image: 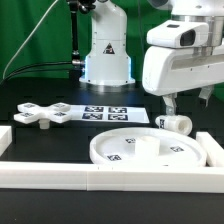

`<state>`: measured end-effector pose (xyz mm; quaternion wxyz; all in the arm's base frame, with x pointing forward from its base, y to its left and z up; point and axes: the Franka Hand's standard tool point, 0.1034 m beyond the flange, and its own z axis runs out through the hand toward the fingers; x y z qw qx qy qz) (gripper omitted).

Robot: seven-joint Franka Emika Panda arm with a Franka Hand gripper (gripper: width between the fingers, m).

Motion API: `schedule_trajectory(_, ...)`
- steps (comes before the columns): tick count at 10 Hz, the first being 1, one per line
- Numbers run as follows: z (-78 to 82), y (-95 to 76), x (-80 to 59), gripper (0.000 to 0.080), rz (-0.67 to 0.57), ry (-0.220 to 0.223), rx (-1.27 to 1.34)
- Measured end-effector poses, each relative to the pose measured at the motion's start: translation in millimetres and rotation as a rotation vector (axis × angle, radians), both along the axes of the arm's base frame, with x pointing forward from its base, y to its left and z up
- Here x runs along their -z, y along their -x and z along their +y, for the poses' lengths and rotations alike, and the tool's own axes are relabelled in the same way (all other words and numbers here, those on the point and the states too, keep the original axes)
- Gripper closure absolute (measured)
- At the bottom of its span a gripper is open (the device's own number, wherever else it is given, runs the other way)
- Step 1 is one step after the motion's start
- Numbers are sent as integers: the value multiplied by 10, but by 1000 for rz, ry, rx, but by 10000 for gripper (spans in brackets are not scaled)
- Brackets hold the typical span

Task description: Assemble round table

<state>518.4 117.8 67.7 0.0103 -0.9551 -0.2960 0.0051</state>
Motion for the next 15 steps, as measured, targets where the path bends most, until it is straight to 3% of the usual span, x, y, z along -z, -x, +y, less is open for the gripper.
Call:
schedule_trajectory(2,30,117,-5,151,130,47,9)
schedule_trajectory(5,7,341,-28,151,290,246,132)
schedule_trajectory(10,-6,437,45,151,572,390,128)
schedule_trajectory(12,-15,473,197,151,717,468,149)
schedule_trajectory(14,43,532,334,151,787,507,137)
schedule_trajectory(15,60,531,411,151,783,502,135)
